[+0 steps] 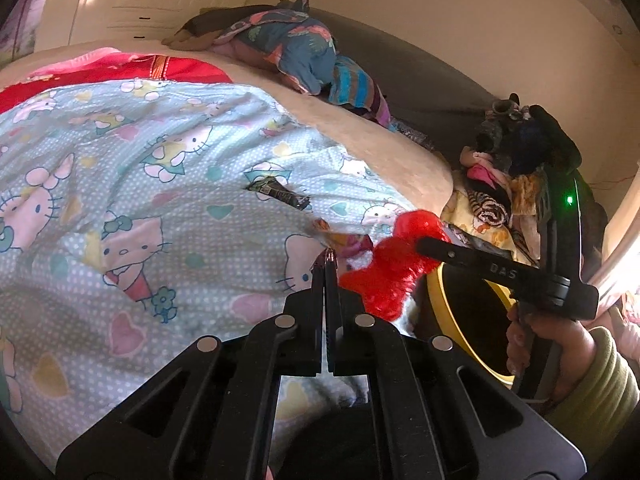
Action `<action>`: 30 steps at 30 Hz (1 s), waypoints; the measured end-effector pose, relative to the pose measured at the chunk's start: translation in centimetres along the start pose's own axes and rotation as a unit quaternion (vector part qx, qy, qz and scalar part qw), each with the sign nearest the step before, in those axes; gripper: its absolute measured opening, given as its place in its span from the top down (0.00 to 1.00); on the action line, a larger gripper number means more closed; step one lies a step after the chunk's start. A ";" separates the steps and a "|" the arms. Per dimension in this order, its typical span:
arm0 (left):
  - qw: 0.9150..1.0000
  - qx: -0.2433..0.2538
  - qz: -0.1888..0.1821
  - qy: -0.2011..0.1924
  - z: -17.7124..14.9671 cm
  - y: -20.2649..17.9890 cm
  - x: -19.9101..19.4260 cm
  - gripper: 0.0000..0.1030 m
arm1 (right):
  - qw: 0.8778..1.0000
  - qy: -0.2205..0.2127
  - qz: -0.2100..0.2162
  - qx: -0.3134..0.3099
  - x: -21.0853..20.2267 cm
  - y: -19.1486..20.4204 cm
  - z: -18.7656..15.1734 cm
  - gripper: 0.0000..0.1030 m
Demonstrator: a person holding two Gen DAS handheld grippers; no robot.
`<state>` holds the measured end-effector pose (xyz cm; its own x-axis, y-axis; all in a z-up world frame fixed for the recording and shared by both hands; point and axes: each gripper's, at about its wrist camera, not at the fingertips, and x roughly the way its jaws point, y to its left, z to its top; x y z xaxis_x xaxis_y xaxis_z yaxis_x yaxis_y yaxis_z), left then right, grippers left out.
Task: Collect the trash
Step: 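Carry the chocolate bar and red wrapper over the yellow-rimmed bin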
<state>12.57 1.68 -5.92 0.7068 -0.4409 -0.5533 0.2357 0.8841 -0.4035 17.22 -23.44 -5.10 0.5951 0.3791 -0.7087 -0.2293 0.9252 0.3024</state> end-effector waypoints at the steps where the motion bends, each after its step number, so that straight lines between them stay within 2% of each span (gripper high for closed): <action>1: 1.000 -0.001 -0.004 0.000 0.1 -0.1 0.0 1.00 | 1.000 0.005 -0.002 0.001 -0.4 -0.5 -0.1 0.75; 7: 1.000 0.007 -0.011 0.000 0.7 -1.5 0.6 1.00 | 1.000 0.031 -0.003 0.005 -0.8 -2.0 -1.3 0.75; 14: 0.999 0.027 -0.022 0.004 2.6 -4.3 2.5 1.00 | 0.999 0.032 0.007 0.009 -1.4 -2.3 -2.3 0.75; 20: 0.996 0.051 -0.018 0.068 3.2 -5.6 6.0 1.00 | 0.999 0.027 0.014 0.014 -2.1 -2.6 -2.3 0.75; 22: 0.993 0.063 -0.021 0.093 3.1 -6.0 7.1 1.00 | 0.999 0.026 0.016 0.016 -2.2 -2.8 -2.4 0.75; 26: 0.987 0.083 -0.003 0.138 2.4 -6.6 8.9 1.00 | 1.000 0.011 0.018 0.022 -3.2 -3.2 -2.0 0.75; 28: 0.986 0.093 -0.001 0.138 2.3 -6.8 8.9 1.00 | 1.000 0.001 0.017 0.025 -4.1 -3.6 -1.7 0.75; 30: 0.987 0.107 -0.001 0.123 2.3 -7.3 8.2 1.00 | 0.999 -0.010 0.016 0.028 -5.0 -4.1 -1.4 0.75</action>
<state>18.16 -8.06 -5.81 0.5294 -0.4434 -0.7232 0.3906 0.8842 -0.2562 14.12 -29.10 -3.73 0.6038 0.4072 -0.6852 -0.2049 0.9101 0.3603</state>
